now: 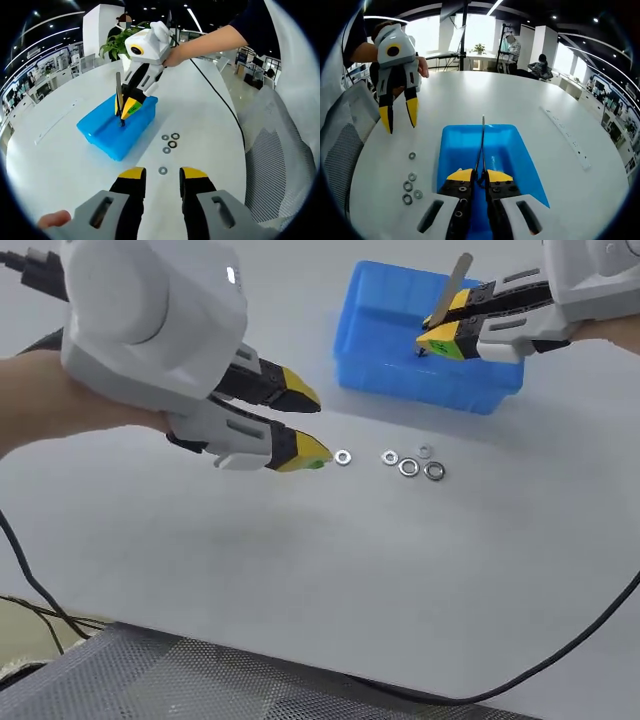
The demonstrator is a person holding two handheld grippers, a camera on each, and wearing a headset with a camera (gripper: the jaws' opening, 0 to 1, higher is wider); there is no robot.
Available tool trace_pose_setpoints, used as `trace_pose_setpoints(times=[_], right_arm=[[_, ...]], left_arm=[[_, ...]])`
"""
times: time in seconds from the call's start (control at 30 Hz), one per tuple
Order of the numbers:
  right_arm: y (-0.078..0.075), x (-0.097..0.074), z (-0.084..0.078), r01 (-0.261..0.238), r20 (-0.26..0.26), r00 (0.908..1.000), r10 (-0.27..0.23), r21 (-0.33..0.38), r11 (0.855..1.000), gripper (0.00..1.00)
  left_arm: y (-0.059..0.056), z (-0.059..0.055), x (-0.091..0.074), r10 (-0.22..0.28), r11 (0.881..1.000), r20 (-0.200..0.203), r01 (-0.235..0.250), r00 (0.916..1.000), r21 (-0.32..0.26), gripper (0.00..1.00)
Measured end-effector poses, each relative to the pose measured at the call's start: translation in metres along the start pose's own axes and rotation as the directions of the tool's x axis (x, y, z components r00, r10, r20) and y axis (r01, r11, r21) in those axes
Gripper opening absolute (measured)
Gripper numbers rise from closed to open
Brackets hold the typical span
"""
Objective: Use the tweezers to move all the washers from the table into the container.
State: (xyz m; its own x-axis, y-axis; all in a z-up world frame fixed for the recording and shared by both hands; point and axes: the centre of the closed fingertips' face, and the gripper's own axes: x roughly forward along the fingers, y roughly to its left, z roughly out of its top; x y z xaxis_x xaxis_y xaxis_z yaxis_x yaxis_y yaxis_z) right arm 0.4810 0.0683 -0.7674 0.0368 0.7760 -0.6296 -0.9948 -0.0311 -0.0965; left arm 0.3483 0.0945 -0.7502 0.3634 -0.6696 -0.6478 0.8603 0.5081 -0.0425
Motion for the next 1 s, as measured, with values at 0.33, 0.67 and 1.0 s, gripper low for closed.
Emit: trace_pose_setpoints(times=[0.33, 0.67, 1.0], right_arm=[[0.004, 0.004, -0.006, -0.014, -0.005, 0.9999, 0.014, -0.012, 1.000, 0.09], [0.003, 0.003, -0.007, -0.019, 0.005, 0.9998, 0.019, -0.014, 1.000, 0.10], [0.005, 0.003, -0.005, -0.021, 0.001, 0.9998, 0.021, -0.036, 0.999, 0.10]], left_arm=[[0.026, 0.010, -0.009, 0.083, 0.997, 0.047, -0.083, 0.9954, 0.001, 0.56], [0.063, 0.040, -0.015, 0.148, 0.988, 0.121, -0.151, 0.9815, 0.013, 0.71], [0.061, 0.055, -0.003, 0.110, 0.992, 0.128, -0.116, 0.9857, 0.046, 0.68]])
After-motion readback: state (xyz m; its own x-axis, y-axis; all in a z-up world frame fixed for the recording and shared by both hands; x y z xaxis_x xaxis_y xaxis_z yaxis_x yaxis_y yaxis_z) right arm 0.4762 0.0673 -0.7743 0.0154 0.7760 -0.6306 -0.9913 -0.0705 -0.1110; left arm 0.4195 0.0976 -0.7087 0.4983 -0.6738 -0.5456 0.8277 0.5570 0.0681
